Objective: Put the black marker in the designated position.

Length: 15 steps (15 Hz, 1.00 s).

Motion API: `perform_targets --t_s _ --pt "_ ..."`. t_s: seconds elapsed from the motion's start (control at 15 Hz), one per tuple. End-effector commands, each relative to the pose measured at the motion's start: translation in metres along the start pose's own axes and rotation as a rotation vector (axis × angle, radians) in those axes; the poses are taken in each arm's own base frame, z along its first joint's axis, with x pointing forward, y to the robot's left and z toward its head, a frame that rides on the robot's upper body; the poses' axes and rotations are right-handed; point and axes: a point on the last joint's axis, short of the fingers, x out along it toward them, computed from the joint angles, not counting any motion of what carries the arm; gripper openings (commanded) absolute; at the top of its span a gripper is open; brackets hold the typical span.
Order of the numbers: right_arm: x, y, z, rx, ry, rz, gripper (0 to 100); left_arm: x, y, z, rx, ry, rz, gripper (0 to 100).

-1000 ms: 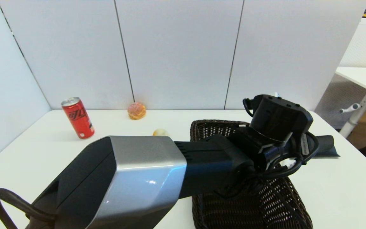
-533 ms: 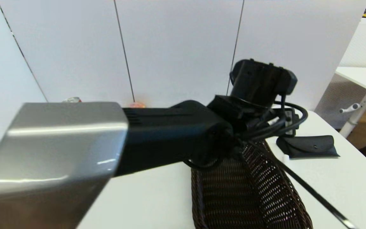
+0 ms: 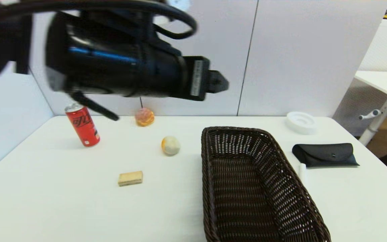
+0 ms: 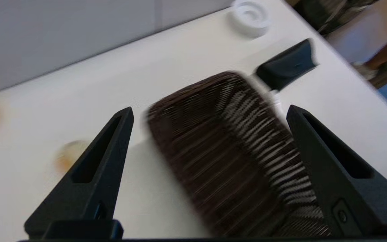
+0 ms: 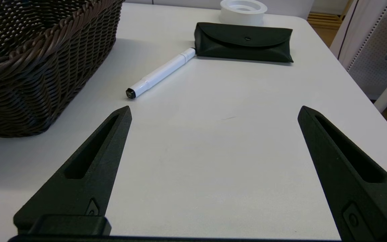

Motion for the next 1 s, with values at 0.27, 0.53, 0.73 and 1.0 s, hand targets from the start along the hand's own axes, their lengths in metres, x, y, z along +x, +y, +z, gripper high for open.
perform_targets --t_s 0.27,0.53,0.73,1.0 --pt "0.0 0.0 0.0 0.0 0.001 0.001 100 -0.176 0.093 -0.091 0.2 -0.129 0.408 100" --pt "0.0 0.0 0.0 0.0 0.001 0.001 100 -0.214 0.091 -0.163 0.188 -0.25 0.515 100" --pt "0.0 0.0 0.0 0.0 0.001 0.001 100 -0.233 0.082 -0.215 0.2 -0.322 0.496 100" --pt "0.0 0.0 0.0 0.0 0.001 0.001 100 -0.236 0.076 -0.264 0.222 -0.352 0.449 100"
